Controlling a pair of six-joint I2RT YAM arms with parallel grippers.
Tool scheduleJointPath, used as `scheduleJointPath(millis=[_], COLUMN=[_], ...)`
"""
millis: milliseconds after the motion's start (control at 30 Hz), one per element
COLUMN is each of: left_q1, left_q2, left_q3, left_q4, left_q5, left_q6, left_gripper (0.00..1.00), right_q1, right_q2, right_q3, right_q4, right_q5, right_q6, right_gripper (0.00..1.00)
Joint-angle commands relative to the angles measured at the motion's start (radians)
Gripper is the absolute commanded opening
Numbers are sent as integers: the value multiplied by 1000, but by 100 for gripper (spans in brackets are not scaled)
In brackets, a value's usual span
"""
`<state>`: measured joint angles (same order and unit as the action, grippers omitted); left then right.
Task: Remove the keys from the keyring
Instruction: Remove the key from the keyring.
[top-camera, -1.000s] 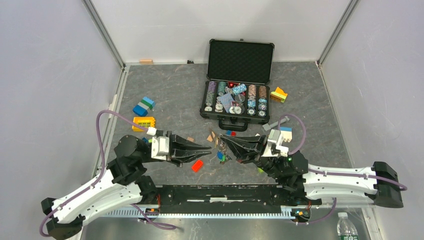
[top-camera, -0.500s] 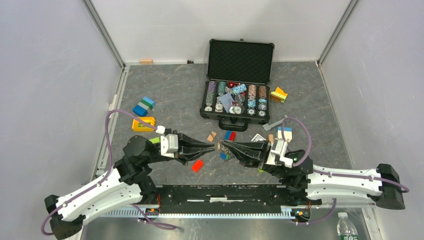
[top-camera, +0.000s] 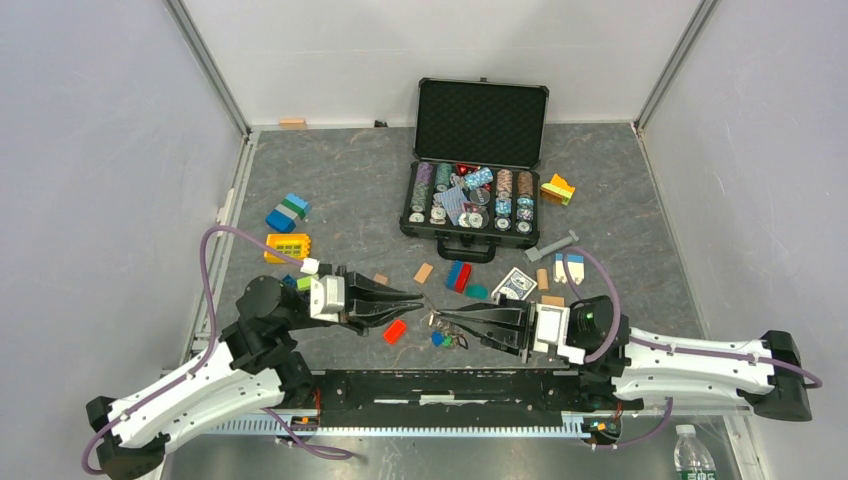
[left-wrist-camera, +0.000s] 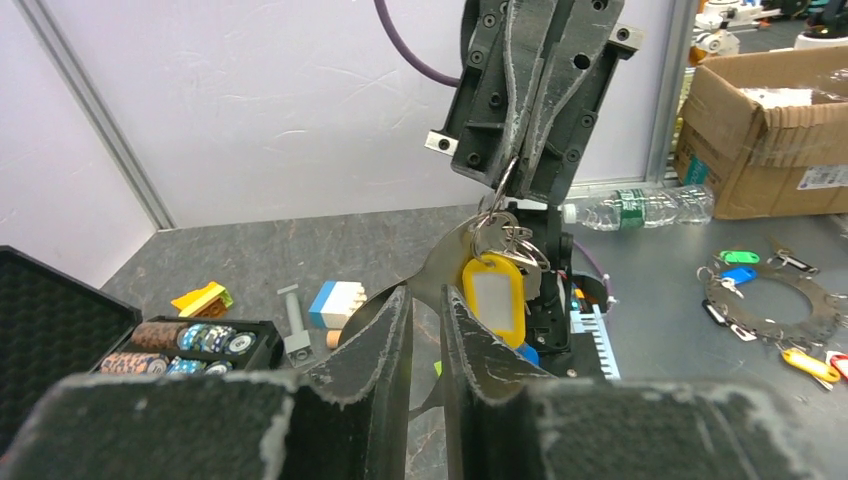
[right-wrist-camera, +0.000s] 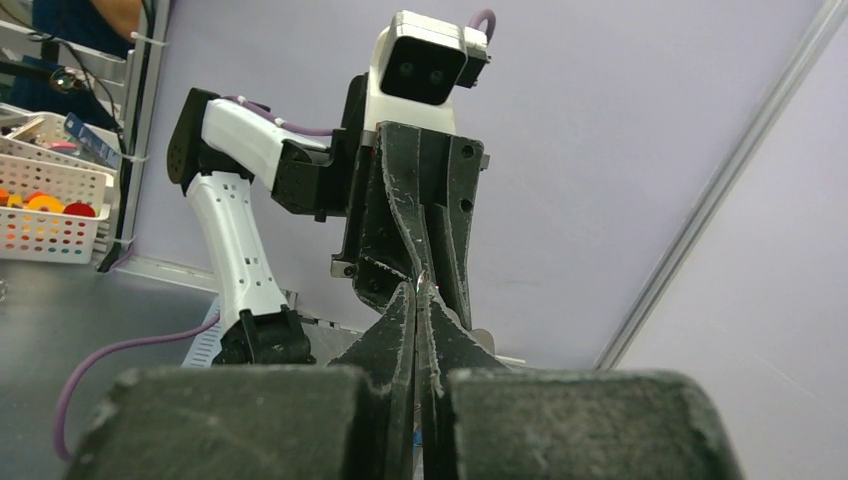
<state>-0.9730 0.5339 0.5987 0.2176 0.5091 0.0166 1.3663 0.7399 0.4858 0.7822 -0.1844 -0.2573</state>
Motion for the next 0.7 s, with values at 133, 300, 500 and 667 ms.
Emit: scheduleJointPath(millis=[133,300,500,667], left_q1=[-4,-4,-4,-4], left_q2=[-25,-53,-80,-95], left_q3=[34,64,96,93], left_q4=[-18,-52,-106,-121], left_q5=[108,180,228,230], left_q6=[36,40,48,52], left_gripper=[24,25,26,31], right_q1=[5,5,5,5], right_q2=[-36,-55,-75,-89], right_q3=[88,102,111,128], right_q4=[-82,-133,-173,-218], right_q5=[-100,-100,-102,-148], right_q6=[-73,-101,-130,-174], right_gripper=[0,0,0,0])
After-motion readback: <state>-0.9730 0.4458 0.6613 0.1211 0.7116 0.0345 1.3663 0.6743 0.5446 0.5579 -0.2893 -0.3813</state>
